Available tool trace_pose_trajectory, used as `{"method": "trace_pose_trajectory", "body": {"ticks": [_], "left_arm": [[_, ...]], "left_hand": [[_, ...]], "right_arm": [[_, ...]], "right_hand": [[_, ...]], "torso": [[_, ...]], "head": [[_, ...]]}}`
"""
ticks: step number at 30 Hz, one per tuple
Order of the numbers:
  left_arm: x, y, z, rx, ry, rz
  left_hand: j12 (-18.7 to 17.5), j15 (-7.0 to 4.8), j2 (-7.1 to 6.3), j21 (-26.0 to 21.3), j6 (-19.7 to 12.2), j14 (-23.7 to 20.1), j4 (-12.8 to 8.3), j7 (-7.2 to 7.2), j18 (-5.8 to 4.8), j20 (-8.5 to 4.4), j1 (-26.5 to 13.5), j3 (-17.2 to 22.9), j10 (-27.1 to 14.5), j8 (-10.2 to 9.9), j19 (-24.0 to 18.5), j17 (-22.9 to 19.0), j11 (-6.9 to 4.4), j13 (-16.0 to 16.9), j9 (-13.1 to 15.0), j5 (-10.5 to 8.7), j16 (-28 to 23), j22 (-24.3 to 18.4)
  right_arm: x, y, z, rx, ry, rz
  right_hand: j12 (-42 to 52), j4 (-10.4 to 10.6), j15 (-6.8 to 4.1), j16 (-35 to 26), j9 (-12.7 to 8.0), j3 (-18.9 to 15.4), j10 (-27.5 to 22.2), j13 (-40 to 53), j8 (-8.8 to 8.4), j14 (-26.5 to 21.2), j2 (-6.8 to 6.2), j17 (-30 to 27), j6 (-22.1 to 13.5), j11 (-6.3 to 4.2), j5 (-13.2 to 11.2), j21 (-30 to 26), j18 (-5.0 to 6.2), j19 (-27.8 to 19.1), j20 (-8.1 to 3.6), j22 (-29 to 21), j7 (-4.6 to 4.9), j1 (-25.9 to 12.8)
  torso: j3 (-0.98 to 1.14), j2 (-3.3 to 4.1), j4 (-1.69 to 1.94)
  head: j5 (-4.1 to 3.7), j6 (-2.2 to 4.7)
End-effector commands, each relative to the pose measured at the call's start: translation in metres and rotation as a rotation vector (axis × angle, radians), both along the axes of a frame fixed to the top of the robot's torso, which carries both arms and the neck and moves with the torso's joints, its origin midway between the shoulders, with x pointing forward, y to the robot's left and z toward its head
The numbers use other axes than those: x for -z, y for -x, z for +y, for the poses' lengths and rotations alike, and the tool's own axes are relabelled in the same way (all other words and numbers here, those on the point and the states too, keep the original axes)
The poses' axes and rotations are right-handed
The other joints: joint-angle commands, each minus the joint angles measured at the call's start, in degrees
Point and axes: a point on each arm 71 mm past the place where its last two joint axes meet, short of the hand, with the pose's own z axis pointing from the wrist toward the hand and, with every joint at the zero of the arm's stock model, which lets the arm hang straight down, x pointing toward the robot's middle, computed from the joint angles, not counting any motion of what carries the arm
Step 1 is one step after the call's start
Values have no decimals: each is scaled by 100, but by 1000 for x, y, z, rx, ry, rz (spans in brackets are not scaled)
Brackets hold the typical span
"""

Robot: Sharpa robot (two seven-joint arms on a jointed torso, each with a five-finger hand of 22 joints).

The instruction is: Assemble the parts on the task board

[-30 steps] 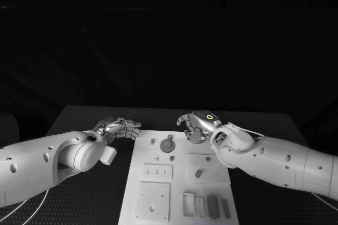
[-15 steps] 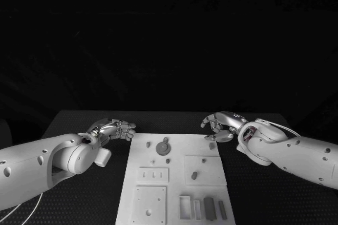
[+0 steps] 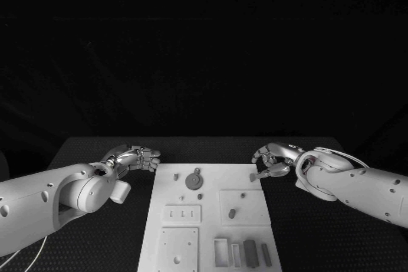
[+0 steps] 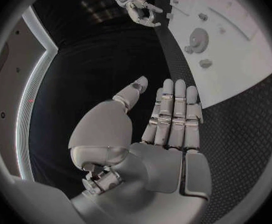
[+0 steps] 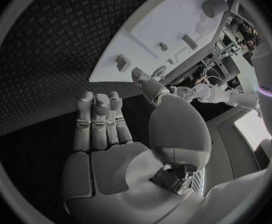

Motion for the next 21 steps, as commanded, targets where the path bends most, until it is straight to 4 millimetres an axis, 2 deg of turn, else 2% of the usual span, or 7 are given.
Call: {"method": "trace_pose_trajectory", "body": {"ticks": [1,5,8,13,21], "left_arm": [[-1,0,-4,25,8,-10],[-1,0,-5,24,7,-10],[0,0,-3,20,4,-8],[0,0,-1,9,-1,-6],[1,0,-2,15,-1,-5]], "left_hand": [[-38,32,4,32,-15,7,-28,47,80,4,7,-1,15,-26,-35,9,19,5,5,-38,-31,104],[-48,39,-9,31,-37,3,-31,59,81,10,5,-4,7,-40,-40,13,25,5,3,-37,-39,103],[-50,40,-7,31,-40,3,-31,61,81,11,6,-4,7,-41,-40,14,25,6,3,-36,-41,103],[-52,42,-7,33,-41,4,-39,62,85,13,20,2,10,-43,-42,18,25,9,5,-34,-44,103],[-54,43,-10,33,-41,4,-39,64,86,15,22,1,11,-44,-42,20,25,10,6,-35,-47,103]], "right_arm": [[3,-2,1,-21,4,14],[8,0,-1,-30,7,23],[13,3,-1,-41,9,29],[18,5,1,-48,7,28],[29,9,8,-72,26,44]], "right_hand": [[25,3,25,16,9,20,5,-29,56,-2,83,-27,192,31,-341,-23,226,-13,4,11,149,190],[39,82,51,30,14,74,21,-60,115,14,92,-49,338,56,-413,-29,226,9,17,13,172,244],[-1,115,25,18,-6,42,-14,-105,100,-17,95,-67,334,21,-437,-49,226,-19,33,19,130,223],[-140,130,-6,-42,-45,-27,-116,-234,60,-157,91,-118,295,-22,-461,-148,226,-140,82,17,79,243],[-153,142,-23,-36,-58,-38,-115,-261,35,-171,68,-126,246,-44,-467,-160,226,-148,94,21,57,266]], "torso": [[-9,6,12],[-17,2,21],[-21,0,26],[-16,4,14],[-21,2,24]], "head": [[-37,-18],[-44,-47],[-49,-58],[-64,-68],[-48,-88]]}}
